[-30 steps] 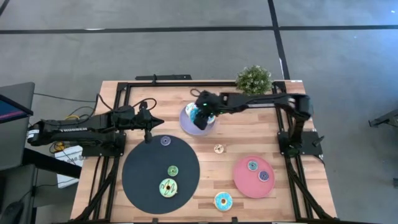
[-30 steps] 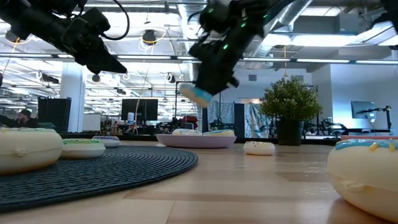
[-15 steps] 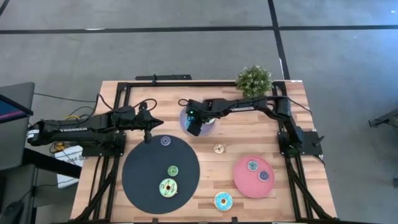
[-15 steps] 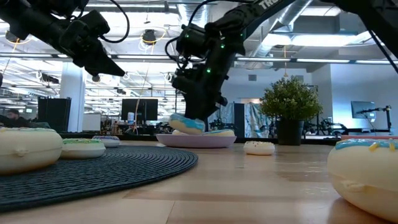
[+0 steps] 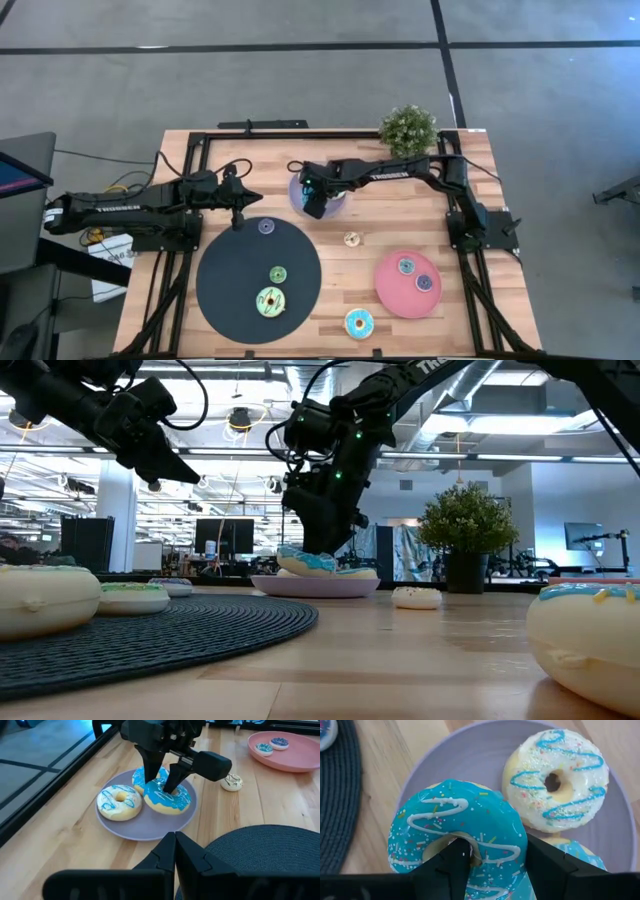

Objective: Pick & Place donuts
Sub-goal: Put the large blue donut on the purple plate, then put the small blue donut on the pink plate

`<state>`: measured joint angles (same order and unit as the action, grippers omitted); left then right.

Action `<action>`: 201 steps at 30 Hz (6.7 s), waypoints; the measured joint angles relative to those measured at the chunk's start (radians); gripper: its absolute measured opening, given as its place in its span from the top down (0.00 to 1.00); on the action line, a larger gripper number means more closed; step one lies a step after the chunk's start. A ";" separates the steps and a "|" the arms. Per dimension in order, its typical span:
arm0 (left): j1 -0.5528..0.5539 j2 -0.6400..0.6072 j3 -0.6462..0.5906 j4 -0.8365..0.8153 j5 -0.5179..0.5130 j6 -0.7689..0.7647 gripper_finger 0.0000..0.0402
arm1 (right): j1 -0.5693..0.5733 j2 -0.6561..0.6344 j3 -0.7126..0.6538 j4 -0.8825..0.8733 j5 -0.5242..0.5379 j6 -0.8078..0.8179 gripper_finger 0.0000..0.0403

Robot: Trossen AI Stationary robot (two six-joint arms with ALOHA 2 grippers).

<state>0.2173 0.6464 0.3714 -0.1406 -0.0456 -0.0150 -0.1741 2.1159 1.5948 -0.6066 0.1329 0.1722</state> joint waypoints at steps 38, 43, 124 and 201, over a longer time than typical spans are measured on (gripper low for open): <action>0.000 0.000 0.000 -0.002 0.001 -0.008 1.00 | -0.005 -0.010 -0.002 -0.072 -0.101 -0.022 0.49; 0.000 0.000 0.000 -0.002 0.001 -0.008 1.00 | -0.005 -0.012 -0.002 -0.072 -0.104 -0.023 0.51; -0.216 0.797 0.393 -0.369 -0.198 -0.796 0.27 | 0.311 -1.567 -1.355 0.241 0.210 0.437 0.91; -0.291 1.138 0.932 0.057 -0.119 -0.139 0.44 | 0.311 -1.567 -1.355 0.230 0.231 0.449 0.91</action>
<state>-0.0740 1.7848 1.3031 -0.0832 -0.1644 -0.1544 0.1371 0.5488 0.2394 -0.3761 0.3643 0.6212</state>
